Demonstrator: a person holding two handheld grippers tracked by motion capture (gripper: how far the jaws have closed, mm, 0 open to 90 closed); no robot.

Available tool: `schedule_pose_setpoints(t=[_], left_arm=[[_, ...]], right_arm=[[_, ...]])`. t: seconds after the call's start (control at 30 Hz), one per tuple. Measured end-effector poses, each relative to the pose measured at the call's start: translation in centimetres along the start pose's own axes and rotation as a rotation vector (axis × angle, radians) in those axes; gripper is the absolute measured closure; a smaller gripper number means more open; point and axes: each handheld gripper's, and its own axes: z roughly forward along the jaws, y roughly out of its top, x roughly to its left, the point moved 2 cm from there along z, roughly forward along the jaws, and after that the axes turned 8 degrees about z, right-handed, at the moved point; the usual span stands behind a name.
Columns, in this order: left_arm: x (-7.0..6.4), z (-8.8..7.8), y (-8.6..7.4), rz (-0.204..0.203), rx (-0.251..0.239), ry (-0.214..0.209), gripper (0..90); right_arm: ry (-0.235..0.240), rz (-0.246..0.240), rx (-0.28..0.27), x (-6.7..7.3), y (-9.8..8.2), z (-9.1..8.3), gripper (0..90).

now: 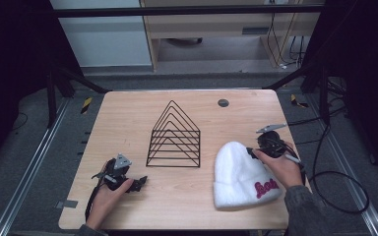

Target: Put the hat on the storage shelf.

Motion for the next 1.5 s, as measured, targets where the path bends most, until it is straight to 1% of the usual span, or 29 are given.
schedule_pose_setpoints(t=[0.03, 0.1, 0.17, 0.23, 0.4, 0.5, 0.53, 0.6, 0.67, 0.7, 0.73, 0.83, 0.9, 0.97, 1.0, 1.07, 1.1, 1.13, 1.17, 1.23, 1.27, 1.3, 1.33, 1.37, 1.47, 1.5], left_arm=[[0.0, 0.0, 0.0, 0.0, 0.0, 0.0, 0.0], [0.0, 0.0, 0.0, 0.0, 0.0, 0.0, 0.0], [0.0, 0.0, 0.0, 0.0, 0.0, 0.0, 0.0], [0.0, 0.0, 0.0, 0.0, 0.0, 0.0, 0.0], [0.0, 0.0, 0.0, -0.002, -0.002, 0.001, 0.0], [0.0, 0.0, 0.0, -0.003, -0.003, 0.001, 0.0], [0.0, 0.0, 0.0, -0.003, -0.003, 0.001, 0.0], [0.0, 0.0, 0.0, -0.003, -0.003, 0.001, 0.0], [0.0, 0.0, 0.0, -0.003, -0.003, 0.001, 0.0], [0.0, 0.0, 0.0, -0.003, -0.003, 0.001, 0.0], [0.0, 0.0, 0.0, -0.003, -0.003, 0.001, 0.0], [0.0, 0.0, 0.0, -0.002, -0.002, 0.001, 0.0], [0.0, 0.0, 0.0, -0.003, -0.003, 0.001, 0.0], [0.0, 0.0, 0.0, -0.001, -0.002, 0.001, 0.1], [0.0, 0.0, 0.0, -0.001, -0.002, 0.001, 0.1], [-0.1, -0.1, 0.0, 0.004, -0.006, -0.007, 0.7], [-0.1, -0.1, 0.0, 0.004, -0.006, -0.007, 1.5], [-0.1, -0.1, 0.0, 0.0, -0.009, -0.012, 2.2], [-0.2, -0.3, 0.1, -0.001, -0.012, -0.015, 4.0], [-0.3, -0.9, 0.4, -0.006, -0.041, -0.011, 5.3], [-0.3, -0.9, 0.4, -0.006, -0.041, -0.011, 5.4], [-0.4, -2.0, 1.0, -0.005, -0.094, -0.01, 5.5], [-0.5, -2.6, 1.4, -0.002, -0.119, -0.012, 5.5], [-0.5, -3.2, 1.9, -0.002, -0.141, -0.015, 5.5], [-0.4, -5.1, 3.3, -0.005, -0.207, -0.02, 5.6], [-0.4, -5.1, 3.3, -0.005, -0.207, -0.02, 5.6]], right_arm=[[0.011, -0.003, 0.008, 0.2, 0.3, 0.4, 48.1], [0.012, -0.011, 0.022, 0.5, 0.9, 1.1, 50.6], [0.026, -0.014, 0.034, 0.8, 1.4, 1.8, 52.2], [0.039, -0.005, 0.038, 1.1, 1.6, 2.4, 53.5], [0.042, 0.0, 0.085, 1.2, 1.6, 4.2, 54.0], [0.057, 0.031, 0.117, 1.0, 1.5, 4.9, 53.4], [0.069, 0.033, 0.121, 1.0, 1.4, 5.0, 54.3], [0.076, 0.024, 0.134, 1.1, 1.4, 5.2, 59.9], [0.094, 0.027, 0.14, 1.3, 1.4, 5.2, 69.6], [0.094, 0.027, 0.14, 1.3, 1.4, 5.2, 69.6], [0.102, 0.014, 0.145, 1.4, 1.3, 5.1, 78.3], [0.111, 0.011, 0.148, 1.7, 1.3, 4.9, 82.1], [0.115, 0.004, 0.135, 1.9, 1.4, 4.3, 82.8], [0.113, 0.002, 0.109, 2.1, 1.5, 3.6, 83.1], [0.108, -0.012, 0.101, 2.2, 1.5, 3.1, 83.2], [0.108, -0.014, 0.068, 2.4, 1.6, 1.9, 83.4], [0.108, -0.014, 0.068, 2.4, 1.6, 1.9, 83.4], [0.12, -0.014, 0.028, 2.7, 1.7, 0.4, 83.5], [0.123, -0.015, 0.008, 2.8, 1.7, -0.4, 83.6], [0.126, -0.031, -0.04, 3.0, 1.7, -1.9, 83.8], [0.126, -0.031, -0.04, 3.0, 1.7, -1.9, 83.8], [0.142, -0.032, -0.089, 3.3, 1.5, -3.7, 83.9], [0.147, -0.035, -0.112, 3.5, 1.4, -4.5, 84.0], [0.153, -0.035, -0.13, 3.7, 1.3, -5.4, 84.0], [0.171, -0.064, -0.202, 4.5, 1.2, -8.1, 84.2], [0.171, -0.064, -0.202, 4.5, 1.2, -8.1, 84.2]])
